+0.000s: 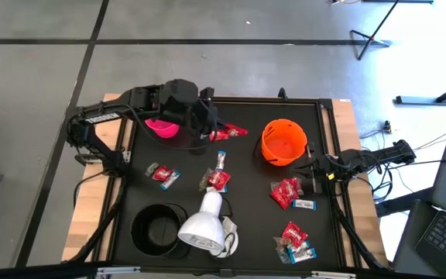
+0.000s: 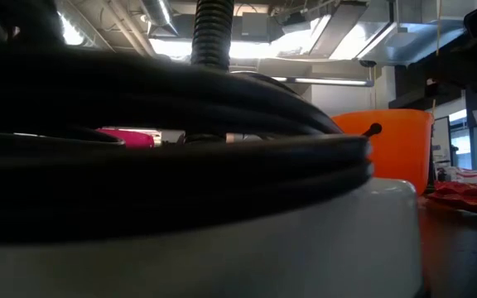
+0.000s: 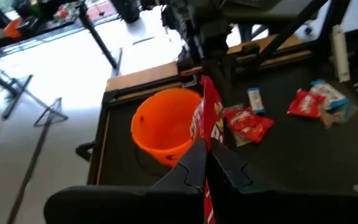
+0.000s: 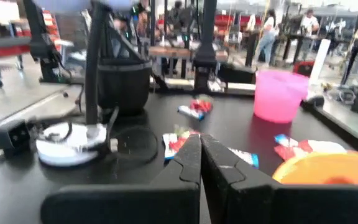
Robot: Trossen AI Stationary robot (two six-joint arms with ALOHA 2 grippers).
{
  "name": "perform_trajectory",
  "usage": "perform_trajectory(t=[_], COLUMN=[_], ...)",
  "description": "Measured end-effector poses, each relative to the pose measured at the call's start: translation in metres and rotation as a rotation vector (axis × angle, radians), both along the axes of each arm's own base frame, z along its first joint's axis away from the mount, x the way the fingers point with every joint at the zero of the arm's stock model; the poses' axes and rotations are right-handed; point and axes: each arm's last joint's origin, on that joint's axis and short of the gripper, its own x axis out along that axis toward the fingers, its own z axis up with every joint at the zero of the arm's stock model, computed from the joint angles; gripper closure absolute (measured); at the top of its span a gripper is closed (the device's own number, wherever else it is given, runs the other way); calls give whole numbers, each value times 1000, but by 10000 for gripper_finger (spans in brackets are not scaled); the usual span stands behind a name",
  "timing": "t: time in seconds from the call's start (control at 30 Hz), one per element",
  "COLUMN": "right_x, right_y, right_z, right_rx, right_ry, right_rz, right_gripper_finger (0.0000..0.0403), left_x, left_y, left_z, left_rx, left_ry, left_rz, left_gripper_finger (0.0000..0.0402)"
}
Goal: Sort candy
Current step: Put the red candy into the orange bucket
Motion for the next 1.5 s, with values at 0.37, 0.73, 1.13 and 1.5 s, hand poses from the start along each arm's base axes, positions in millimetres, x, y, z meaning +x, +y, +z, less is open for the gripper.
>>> perform_trajectory(t=[0.37,0.73,1.13,1.5], right_x=[-1,-2,0,13], right_y=[-5,-8,-8,-4], right_z=[13,19,28,52], right_rx=[83,107,90,57], right_ry=[-128,-179,-248,-200], right_rz=[-160,-260,-284,-289], right_gripper_finger=[397,397,397,386], left_x=[3,4,4,25], left_y=[0,-2,-2,-12], left_z=[6,7,7,-23], left_rx=[-19,-20,-16,-56], left_ry=[-73,-83,-84,-146], left_rz=[-12,-18,-19,-117], left_gripper_finger=[401,401,402,402])
